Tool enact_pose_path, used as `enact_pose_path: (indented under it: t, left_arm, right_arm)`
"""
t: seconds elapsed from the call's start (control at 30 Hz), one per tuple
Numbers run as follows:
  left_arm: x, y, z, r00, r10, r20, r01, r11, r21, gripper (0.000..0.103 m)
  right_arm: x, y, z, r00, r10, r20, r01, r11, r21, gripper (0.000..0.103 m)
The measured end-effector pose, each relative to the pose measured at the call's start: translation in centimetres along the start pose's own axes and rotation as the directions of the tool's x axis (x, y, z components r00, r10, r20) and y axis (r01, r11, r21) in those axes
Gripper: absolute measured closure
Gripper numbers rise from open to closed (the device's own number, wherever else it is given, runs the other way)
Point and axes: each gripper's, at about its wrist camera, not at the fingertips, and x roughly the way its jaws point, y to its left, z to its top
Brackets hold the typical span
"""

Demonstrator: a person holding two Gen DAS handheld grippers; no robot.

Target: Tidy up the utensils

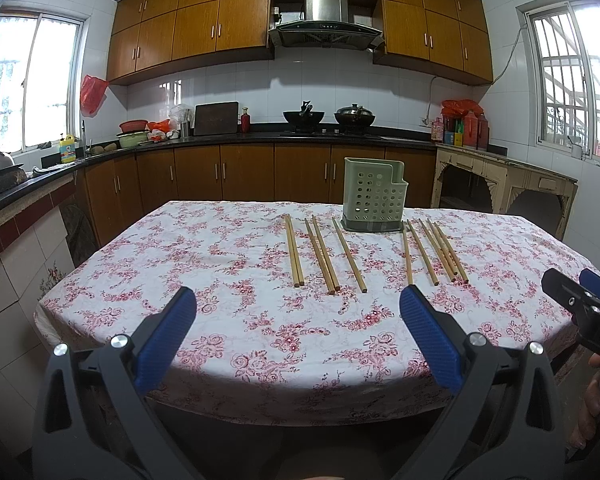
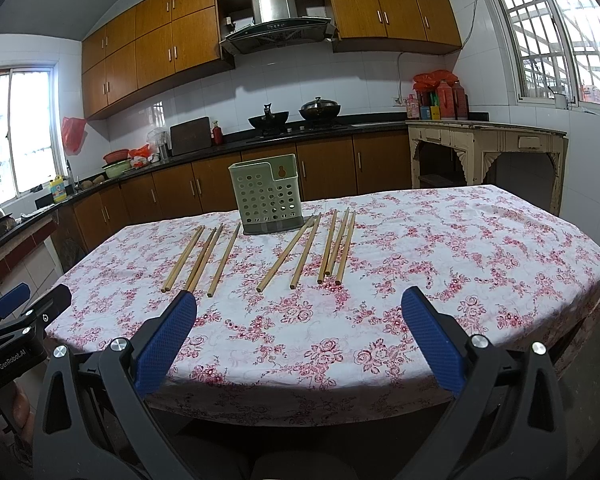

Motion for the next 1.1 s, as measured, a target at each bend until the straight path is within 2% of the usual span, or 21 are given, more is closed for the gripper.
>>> enact_pose_path:
  t: [0.83,0.97,1.1]
  left_arm:
    - [0.8,0.2,0.0,1.0,0.0,-0.02,0.0,1.0,-0.006,0.004]
    - [2.8,1.0,0.8,0.997,0.003,-0.072,-0.006,0.999,-0.038,0.004]
    - [7.5,2.2,1.6,0.977,0.032,-0.21,-0.05,0.996,-0.08,0.004]
  right_arm:
    - [0.5,-0.2,-0.1,1.0,0.001,-0.022,-0.001,1.0,0.011,0.002]
    - [2.2,-1.0,0.3,0.998,-0.001,-0.056,0.002,1.0,0.025,0.002]
    - [5.3,-2.2,1.3,0.992,-0.055,-0.117,0.061,0.997,0.05,0.002]
